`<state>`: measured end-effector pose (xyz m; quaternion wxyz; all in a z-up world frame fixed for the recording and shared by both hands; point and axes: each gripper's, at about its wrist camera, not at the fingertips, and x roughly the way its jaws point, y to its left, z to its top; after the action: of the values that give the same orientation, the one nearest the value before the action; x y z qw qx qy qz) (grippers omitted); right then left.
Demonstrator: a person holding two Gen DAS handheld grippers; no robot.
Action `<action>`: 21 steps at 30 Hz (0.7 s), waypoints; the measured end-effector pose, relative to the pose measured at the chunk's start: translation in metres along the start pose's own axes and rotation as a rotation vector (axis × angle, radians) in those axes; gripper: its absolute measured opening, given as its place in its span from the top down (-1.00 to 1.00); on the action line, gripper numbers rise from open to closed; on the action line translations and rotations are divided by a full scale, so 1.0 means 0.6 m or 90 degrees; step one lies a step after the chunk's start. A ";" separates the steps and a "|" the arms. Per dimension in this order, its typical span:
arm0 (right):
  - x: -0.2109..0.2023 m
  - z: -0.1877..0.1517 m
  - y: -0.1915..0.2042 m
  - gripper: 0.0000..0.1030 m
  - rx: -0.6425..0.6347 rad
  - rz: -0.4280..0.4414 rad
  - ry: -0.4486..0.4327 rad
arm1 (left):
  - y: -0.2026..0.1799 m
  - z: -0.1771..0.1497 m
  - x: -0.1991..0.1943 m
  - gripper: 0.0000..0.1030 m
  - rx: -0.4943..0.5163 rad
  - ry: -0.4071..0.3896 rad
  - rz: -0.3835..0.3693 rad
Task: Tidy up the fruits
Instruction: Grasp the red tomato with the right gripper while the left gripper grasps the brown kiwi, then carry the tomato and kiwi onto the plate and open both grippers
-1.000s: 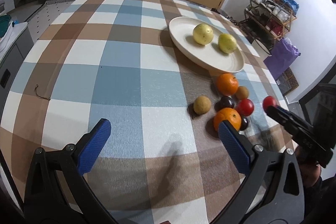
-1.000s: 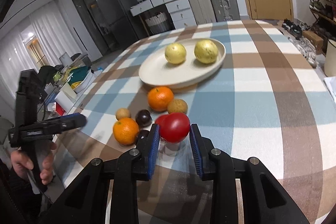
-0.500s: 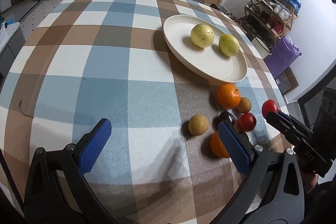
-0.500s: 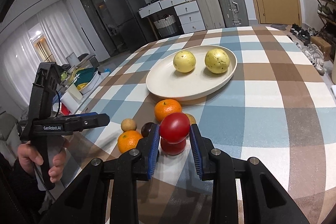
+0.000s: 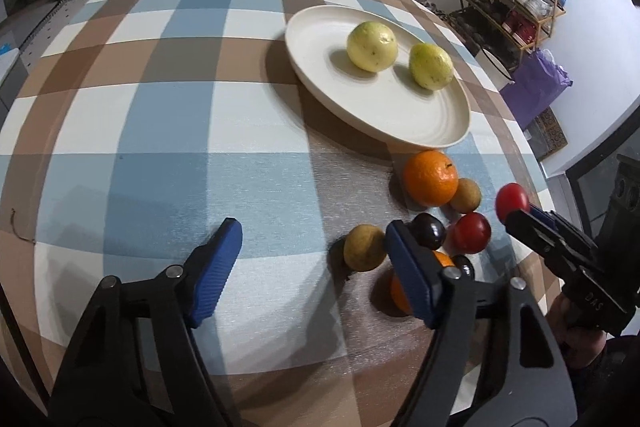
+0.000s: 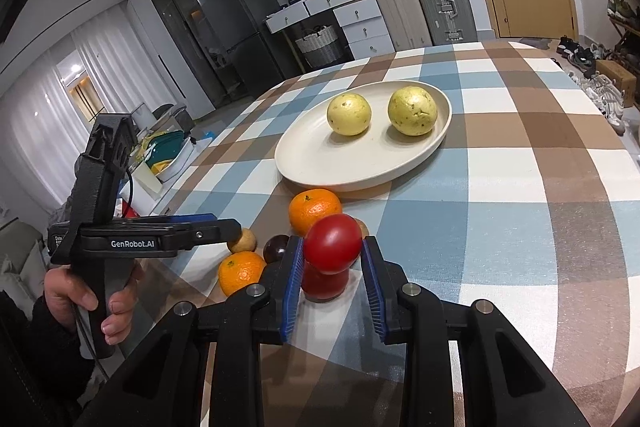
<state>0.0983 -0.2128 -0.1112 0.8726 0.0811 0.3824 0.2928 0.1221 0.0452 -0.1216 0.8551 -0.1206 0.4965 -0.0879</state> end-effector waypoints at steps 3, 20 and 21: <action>0.003 0.001 -0.005 0.42 0.008 0.004 0.001 | -0.013 -0.001 0.004 -0.16 0.015 0.007 -0.016; 0.005 0.009 -0.010 0.43 0.015 0.019 0.000 | -0.022 0.008 0.020 0.57 0.027 0.029 -0.067; 0.003 0.011 -0.010 0.43 0.014 0.021 -0.001 | -0.021 0.012 0.019 0.57 0.028 0.026 -0.064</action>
<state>0.1066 -0.2159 -0.1101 0.8669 0.0973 0.3838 0.3027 0.1334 0.0309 -0.1239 0.8416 -0.1249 0.5054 -0.1439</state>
